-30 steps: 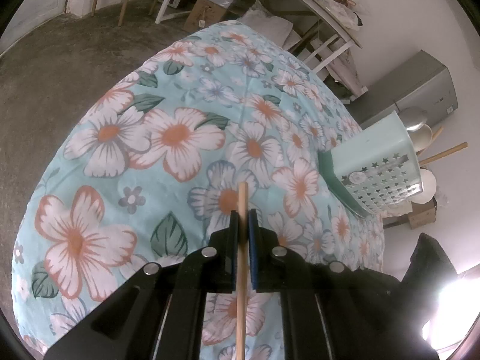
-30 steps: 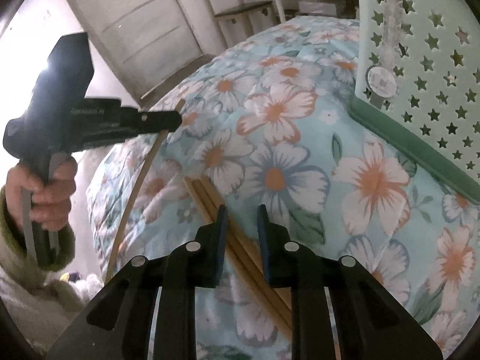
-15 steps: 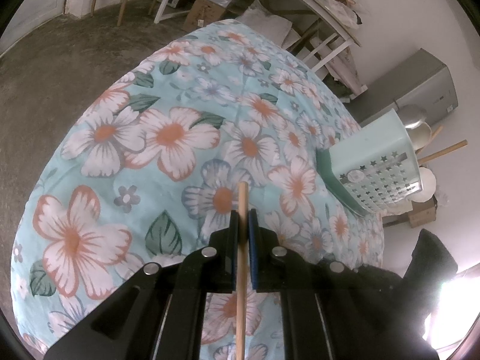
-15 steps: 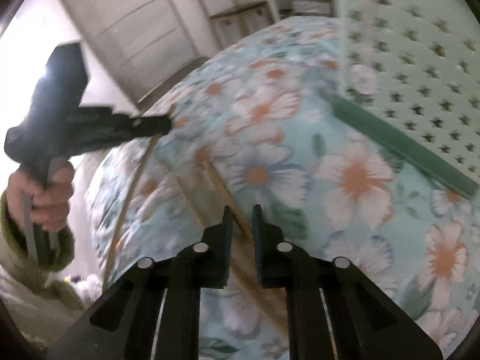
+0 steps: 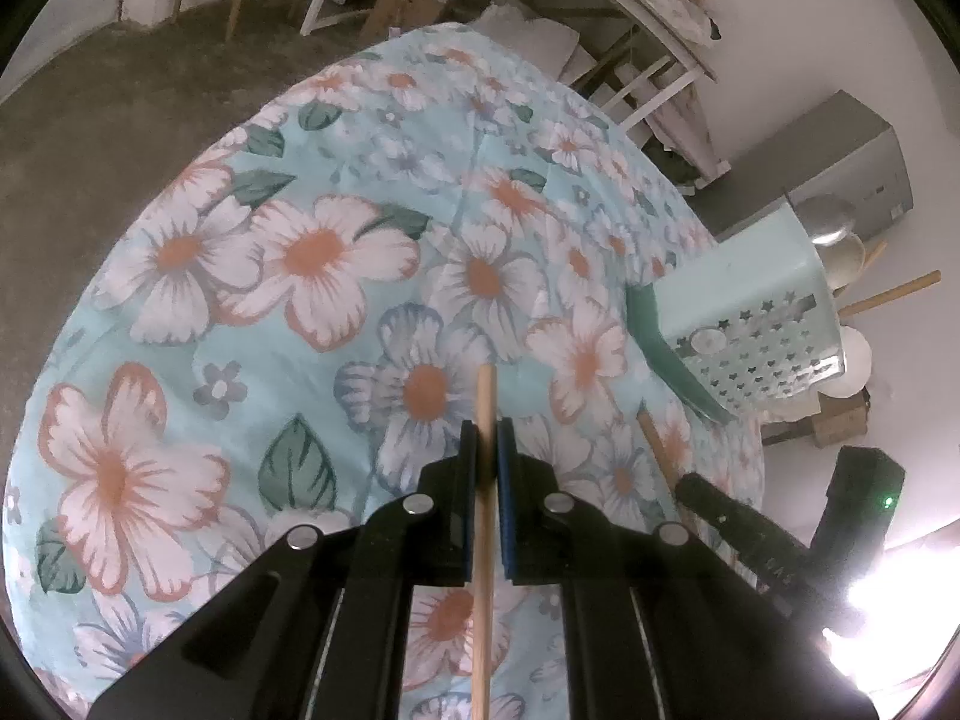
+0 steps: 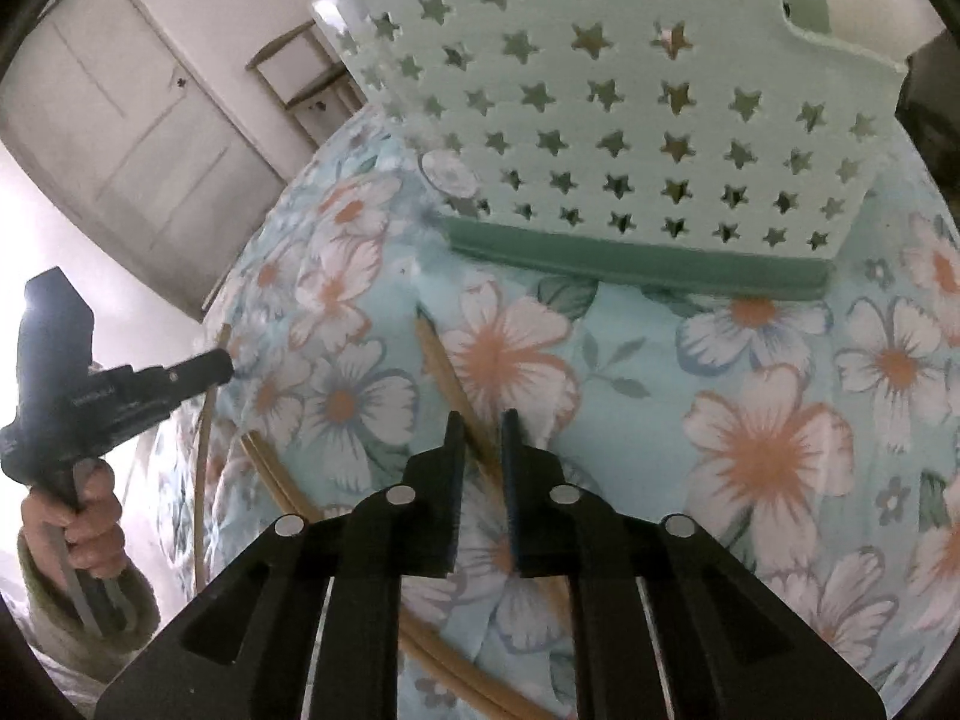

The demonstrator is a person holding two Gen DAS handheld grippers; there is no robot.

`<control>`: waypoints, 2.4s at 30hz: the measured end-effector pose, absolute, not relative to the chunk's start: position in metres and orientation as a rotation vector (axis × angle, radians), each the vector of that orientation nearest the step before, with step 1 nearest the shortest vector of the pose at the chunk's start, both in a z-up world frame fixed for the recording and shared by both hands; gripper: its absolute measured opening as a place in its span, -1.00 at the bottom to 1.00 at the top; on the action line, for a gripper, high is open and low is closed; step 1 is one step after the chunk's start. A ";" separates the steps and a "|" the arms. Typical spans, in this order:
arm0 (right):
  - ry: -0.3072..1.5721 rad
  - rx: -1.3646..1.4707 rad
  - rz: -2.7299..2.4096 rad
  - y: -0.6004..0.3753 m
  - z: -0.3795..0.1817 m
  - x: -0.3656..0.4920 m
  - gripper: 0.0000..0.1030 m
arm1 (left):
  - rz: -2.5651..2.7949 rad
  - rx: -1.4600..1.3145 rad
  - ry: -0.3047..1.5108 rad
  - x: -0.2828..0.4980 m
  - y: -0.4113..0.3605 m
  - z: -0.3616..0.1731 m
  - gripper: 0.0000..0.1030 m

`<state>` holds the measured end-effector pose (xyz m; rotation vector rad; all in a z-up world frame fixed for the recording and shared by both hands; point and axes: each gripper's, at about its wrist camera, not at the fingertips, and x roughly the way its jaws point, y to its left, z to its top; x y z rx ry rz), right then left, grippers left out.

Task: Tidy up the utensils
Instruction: 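Close the right tool on a wooden chopstick and lift it, then raise both held chopsticks above the mint holder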

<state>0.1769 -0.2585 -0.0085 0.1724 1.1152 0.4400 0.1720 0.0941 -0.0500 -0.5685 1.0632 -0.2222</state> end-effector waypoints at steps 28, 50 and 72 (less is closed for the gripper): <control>1.079 0.014 0.452 -0.206 -0.016 0.195 -0.81 | -0.193 -0.439 1.109 0.203 0.077 -0.062 -0.89; 0.821 0.186 0.438 -0.256 0.077 0.168 -0.91 | -0.324 -0.503 0.898 0.180 0.082 0.027 -0.90; 0.613 0.303 0.471 -0.270 0.138 0.162 -0.91 | -0.535 -0.581 0.866 0.167 0.067 0.068 -0.90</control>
